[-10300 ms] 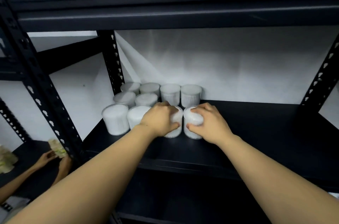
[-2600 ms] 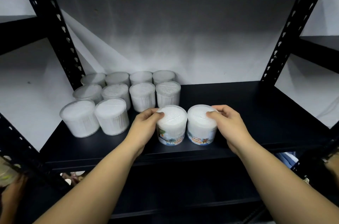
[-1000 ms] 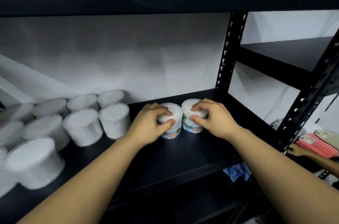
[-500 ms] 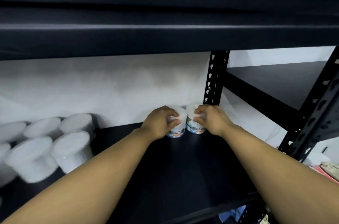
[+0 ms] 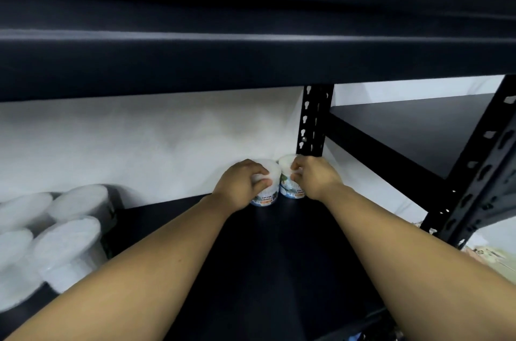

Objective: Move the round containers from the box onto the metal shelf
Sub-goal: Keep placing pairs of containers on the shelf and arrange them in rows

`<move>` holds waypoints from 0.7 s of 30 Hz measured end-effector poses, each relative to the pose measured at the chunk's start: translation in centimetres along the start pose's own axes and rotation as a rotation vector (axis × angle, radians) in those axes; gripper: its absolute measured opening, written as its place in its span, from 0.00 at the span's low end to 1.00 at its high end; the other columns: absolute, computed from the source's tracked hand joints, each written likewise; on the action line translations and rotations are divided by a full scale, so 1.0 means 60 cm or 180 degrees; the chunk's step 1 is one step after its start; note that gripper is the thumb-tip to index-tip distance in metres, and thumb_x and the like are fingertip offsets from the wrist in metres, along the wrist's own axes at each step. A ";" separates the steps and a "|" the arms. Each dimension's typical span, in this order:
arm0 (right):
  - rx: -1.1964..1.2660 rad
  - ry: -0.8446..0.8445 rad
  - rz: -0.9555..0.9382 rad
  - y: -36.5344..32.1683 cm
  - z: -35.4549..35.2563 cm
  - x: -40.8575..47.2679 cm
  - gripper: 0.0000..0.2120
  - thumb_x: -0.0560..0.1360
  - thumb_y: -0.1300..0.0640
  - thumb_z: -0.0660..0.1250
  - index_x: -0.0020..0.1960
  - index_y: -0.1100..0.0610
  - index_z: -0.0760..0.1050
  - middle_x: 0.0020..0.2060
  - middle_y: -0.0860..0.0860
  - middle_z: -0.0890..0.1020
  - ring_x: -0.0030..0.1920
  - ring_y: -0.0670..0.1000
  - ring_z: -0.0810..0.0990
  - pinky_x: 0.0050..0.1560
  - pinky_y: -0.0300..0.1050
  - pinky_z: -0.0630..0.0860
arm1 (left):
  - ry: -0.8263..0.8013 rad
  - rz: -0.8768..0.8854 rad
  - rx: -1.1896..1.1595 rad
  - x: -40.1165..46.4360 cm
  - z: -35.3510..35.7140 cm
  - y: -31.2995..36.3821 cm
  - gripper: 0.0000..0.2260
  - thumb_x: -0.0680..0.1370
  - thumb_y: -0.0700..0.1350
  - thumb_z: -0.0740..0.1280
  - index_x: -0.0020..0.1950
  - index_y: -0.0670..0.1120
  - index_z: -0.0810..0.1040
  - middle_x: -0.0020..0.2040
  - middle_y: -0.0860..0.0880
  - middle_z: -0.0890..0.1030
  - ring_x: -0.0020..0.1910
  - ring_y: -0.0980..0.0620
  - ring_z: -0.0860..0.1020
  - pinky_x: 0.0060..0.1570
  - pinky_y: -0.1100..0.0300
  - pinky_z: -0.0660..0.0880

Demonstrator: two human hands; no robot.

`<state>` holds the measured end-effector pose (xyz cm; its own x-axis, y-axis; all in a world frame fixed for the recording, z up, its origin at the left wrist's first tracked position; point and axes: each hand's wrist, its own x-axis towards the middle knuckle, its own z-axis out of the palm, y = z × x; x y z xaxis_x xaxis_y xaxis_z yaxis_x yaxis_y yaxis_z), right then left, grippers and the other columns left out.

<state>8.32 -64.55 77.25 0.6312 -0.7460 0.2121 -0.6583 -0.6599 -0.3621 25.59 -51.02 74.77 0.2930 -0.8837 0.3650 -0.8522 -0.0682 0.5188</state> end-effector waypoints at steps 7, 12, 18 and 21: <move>0.0011 -0.0202 0.0105 -0.008 -0.008 -0.001 0.13 0.77 0.54 0.68 0.61 0.52 0.78 0.57 0.56 0.83 0.55 0.58 0.81 0.56 0.51 0.80 | -0.0181 -0.0106 0.0134 0.003 -0.011 0.008 0.17 0.77 0.54 0.72 0.63 0.50 0.82 0.65 0.51 0.79 0.64 0.50 0.76 0.65 0.59 0.70; 0.0274 0.0195 -0.0042 -0.044 -0.023 -0.027 0.24 0.75 0.47 0.68 0.70 0.50 0.75 0.63 0.54 0.81 0.61 0.57 0.80 0.59 0.46 0.77 | -0.0179 -0.0022 0.0370 -0.029 -0.082 0.006 0.22 0.78 0.54 0.71 0.72 0.53 0.75 0.76 0.50 0.70 0.77 0.50 0.65 0.74 0.59 0.59; 0.0490 0.0126 -0.0709 -0.167 -0.001 -0.056 0.17 0.75 0.44 0.67 0.62 0.47 0.79 0.62 0.48 0.81 0.64 0.51 0.76 0.59 0.45 0.73 | 0.0060 -0.0192 0.0889 -0.145 -0.206 -0.029 0.16 0.80 0.54 0.69 0.67 0.54 0.78 0.69 0.53 0.74 0.68 0.53 0.70 0.67 0.60 0.67; 0.0663 -0.0108 -0.1022 -0.249 0.034 -0.079 0.13 0.77 0.45 0.67 0.59 0.47 0.80 0.61 0.46 0.80 0.64 0.49 0.75 0.58 0.44 0.72 | 0.0113 -0.0453 0.1071 -0.216 -0.272 -0.064 0.13 0.81 0.53 0.66 0.66 0.55 0.77 0.65 0.53 0.75 0.66 0.51 0.72 0.66 0.56 0.70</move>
<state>15.99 -50.97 79.78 0.8073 -0.4986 0.3157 -0.3296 -0.8247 -0.4597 32.14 -31.74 80.65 0.4288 -0.8381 0.3371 -0.8949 -0.3432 0.2851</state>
